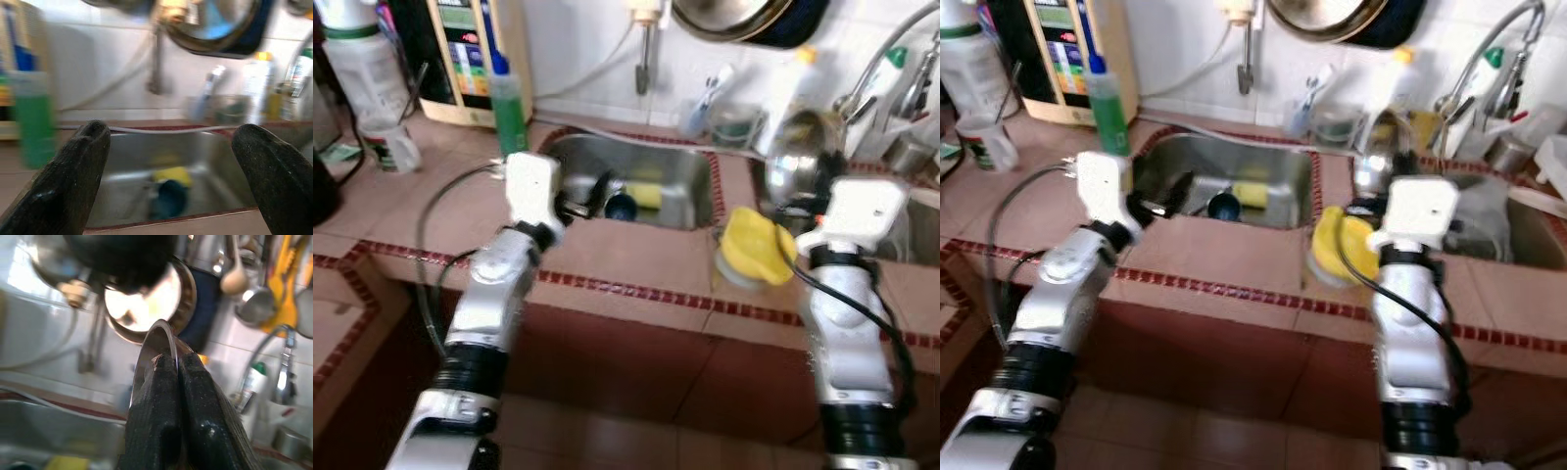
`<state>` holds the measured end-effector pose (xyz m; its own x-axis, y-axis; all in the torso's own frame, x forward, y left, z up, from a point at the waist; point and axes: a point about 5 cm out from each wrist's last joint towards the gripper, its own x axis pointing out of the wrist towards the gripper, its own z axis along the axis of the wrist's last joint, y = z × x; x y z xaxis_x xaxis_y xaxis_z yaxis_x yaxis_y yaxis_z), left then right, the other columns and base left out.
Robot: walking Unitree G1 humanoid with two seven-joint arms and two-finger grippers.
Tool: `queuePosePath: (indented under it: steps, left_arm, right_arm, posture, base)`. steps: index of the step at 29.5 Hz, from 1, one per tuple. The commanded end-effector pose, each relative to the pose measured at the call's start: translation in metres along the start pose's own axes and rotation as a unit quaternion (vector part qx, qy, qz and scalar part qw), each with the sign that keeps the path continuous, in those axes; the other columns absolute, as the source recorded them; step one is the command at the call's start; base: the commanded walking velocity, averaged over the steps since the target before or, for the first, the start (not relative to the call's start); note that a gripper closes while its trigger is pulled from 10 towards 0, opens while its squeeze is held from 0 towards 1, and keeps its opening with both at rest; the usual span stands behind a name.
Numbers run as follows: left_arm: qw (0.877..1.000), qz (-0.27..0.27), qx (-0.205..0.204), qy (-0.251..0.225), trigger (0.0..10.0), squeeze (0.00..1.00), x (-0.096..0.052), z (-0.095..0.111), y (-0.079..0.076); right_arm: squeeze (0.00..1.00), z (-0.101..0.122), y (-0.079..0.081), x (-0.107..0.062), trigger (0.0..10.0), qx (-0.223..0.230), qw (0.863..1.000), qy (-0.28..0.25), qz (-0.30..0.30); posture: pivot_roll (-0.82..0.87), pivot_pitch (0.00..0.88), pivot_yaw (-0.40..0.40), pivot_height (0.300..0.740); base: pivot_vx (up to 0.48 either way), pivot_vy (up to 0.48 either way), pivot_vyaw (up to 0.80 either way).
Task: Kitchen organization
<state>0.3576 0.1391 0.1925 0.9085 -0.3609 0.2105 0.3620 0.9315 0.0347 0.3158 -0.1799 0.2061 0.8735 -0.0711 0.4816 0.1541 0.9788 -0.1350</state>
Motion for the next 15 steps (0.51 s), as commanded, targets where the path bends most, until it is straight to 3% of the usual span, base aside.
queuePosePath:
  steps: [1, 12, 15]
  left_arm:
    - [1.0, -0.026, 0.012, -0.007, 10.0, 0.0, 0.0046, 0.0035, -0.0125]
    - [0.999, -0.044, 0.03, -0.01, 10.0, 0.0, 0.0034, 0.0075, -0.0142]
    - [0.999, -0.046, 0.026, -0.008, 10.0, 0.0, 0.0027, 0.0069, -0.0137]
  right_arm:
    - [0.0, 0.0028, -0.0077, 0.0019, 10.0, -0.007, 1.0, -0.008, -0.01]
    - [0.0, 0.0019, -0.0053, 0.0034, 10.0, -0.006, 1.0, -0.006, -0.005]
    - [0.0, 0.0017, -0.0046, 0.0037, 10.0, -0.004, 1.0, -0.005, -0.004]
  posture:
    - [-0.04, 0.0, -0.033, 0.74]
    - [-0.02, 0.0, -0.035, 0.74]
    - [-0.02, 0.0, -0.034, 0.74]
  base:
    - [0.0, 0.0, 0.0]
    - [0.0, 0.0, 0.0]
    - [0.365, 0.0, 0.0]
